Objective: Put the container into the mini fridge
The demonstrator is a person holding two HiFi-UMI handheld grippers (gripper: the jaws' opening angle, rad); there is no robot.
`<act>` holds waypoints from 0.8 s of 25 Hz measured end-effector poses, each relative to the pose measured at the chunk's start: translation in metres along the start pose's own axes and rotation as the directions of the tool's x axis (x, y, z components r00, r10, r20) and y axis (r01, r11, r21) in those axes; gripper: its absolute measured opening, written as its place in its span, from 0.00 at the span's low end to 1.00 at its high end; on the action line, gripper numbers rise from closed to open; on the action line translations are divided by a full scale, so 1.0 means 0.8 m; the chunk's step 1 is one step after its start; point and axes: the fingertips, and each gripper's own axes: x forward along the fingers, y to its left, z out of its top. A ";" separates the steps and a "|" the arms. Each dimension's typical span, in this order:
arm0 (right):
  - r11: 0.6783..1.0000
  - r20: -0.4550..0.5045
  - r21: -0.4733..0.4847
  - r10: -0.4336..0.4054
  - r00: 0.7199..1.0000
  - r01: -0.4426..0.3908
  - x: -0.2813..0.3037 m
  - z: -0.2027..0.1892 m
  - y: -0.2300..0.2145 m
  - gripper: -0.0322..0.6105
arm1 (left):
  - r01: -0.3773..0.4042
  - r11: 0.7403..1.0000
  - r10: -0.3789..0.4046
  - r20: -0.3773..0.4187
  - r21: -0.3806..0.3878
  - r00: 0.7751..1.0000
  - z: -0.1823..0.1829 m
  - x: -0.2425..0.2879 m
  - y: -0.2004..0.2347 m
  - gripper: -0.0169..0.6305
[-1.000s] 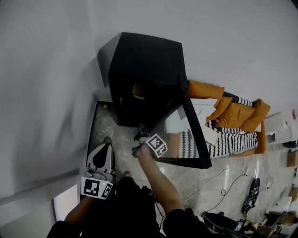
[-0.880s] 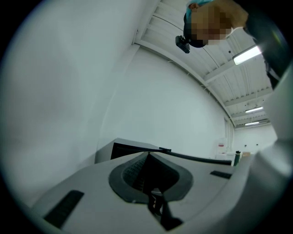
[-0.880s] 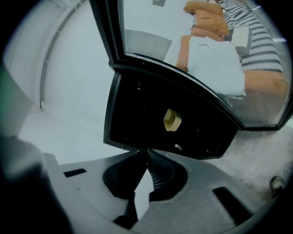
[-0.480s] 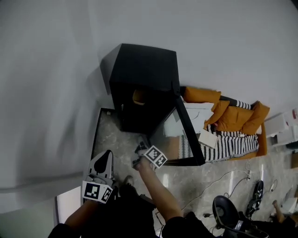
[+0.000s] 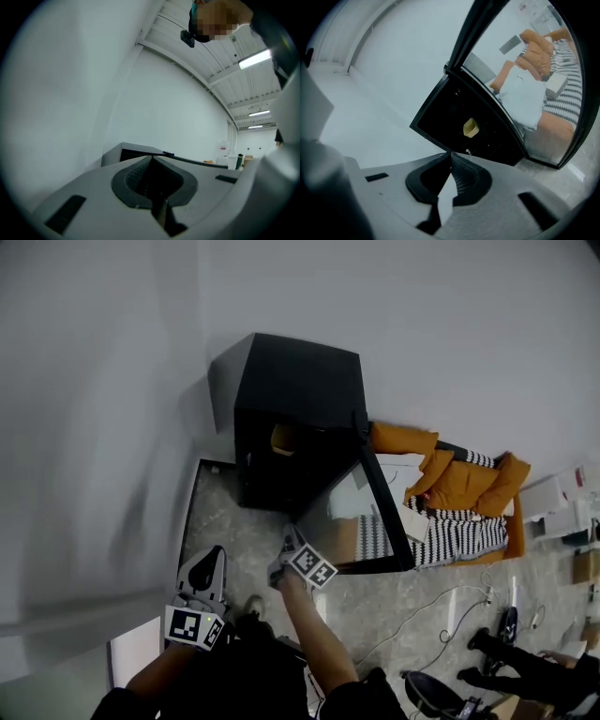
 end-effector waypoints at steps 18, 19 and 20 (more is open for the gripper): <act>0.827 0.140 -0.553 -0.027 0.990 0.101 -0.136 0.003 0.124 0.05 | 0.021 1.000 -0.021 -0.018 -0.019 1.000 -0.001 -0.059 0.053 0.04; 0.813 0.150 -0.573 -0.019 0.988 0.102 -0.146 0.005 0.133 0.05 | 0.026 0.999 -0.026 -0.021 -0.018 0.999 -0.002 -0.061 0.052 0.04; 0.804 0.160 -0.585 -0.009 0.987 0.102 -0.156 0.005 0.142 0.05 | 0.033 0.999 -0.033 -0.023 -0.014 0.999 -0.002 -0.063 0.050 0.04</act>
